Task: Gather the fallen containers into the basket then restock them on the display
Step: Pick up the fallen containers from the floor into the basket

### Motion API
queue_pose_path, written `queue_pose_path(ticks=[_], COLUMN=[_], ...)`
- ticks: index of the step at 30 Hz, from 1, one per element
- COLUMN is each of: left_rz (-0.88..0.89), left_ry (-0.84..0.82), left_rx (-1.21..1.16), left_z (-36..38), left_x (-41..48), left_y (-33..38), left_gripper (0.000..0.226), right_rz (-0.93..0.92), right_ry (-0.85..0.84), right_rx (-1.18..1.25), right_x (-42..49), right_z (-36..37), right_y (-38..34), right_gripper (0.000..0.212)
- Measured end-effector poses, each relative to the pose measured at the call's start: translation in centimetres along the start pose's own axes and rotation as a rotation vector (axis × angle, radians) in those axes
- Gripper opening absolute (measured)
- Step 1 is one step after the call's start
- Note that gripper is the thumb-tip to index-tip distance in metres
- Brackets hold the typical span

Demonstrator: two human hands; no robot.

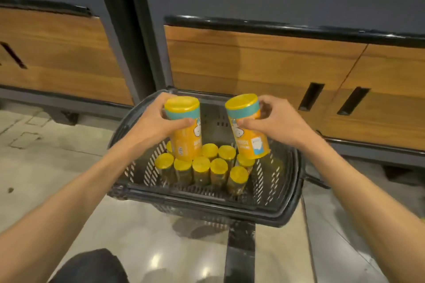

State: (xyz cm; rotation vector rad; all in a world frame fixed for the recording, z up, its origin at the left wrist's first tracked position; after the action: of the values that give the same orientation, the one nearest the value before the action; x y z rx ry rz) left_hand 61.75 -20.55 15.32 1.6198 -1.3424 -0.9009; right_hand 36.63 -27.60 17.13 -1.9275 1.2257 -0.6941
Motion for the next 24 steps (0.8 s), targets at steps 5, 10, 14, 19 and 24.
queue_pose_path(ticks=[5,10,14,19,24], left_rz=[0.045,0.031,0.021,0.067,0.081], left_ry=[-0.037,-0.100,-0.209,-0.330,-0.487], left_rx=[0.230,0.405,0.492,0.562,0.781], left_z=[-2.5,-3.8,-4.2,-4.0,-2.3], left_x=[2.4,4.0,4.8,5.2,5.2], left_y=[-3.1,-6.6,-8.9,-10.3,-12.2], left_gripper=[0.056,0.060,0.061,0.063,0.067], right_rz=[0.075,0.103,0.156,0.222,0.248], right_ry=[-0.062,-0.133,-0.202,-0.221,-0.251], right_rx=[-0.013,-0.092,-0.177,-0.268,-0.303], right_x=[1.5,2.3,2.8,2.7,3.0], right_z=[5.0,9.4,12.6,15.5,17.9], right_y=[0.9,0.4,0.8,1.8,3.2], right_gripper=[0.055,0.062,0.062,0.065,0.077])
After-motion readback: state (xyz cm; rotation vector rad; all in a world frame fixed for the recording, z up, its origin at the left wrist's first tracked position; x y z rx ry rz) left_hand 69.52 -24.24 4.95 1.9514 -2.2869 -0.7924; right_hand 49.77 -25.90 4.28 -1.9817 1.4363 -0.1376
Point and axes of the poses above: each hand's wrist, its own x-axis towards the middle knuckle, its own z-axis out of the palm, y = z × x, the point moved 9 cm from there along x, towards the middle knuckle, and after that the axes turned 2 degrees about x, right-handed, at the moved point
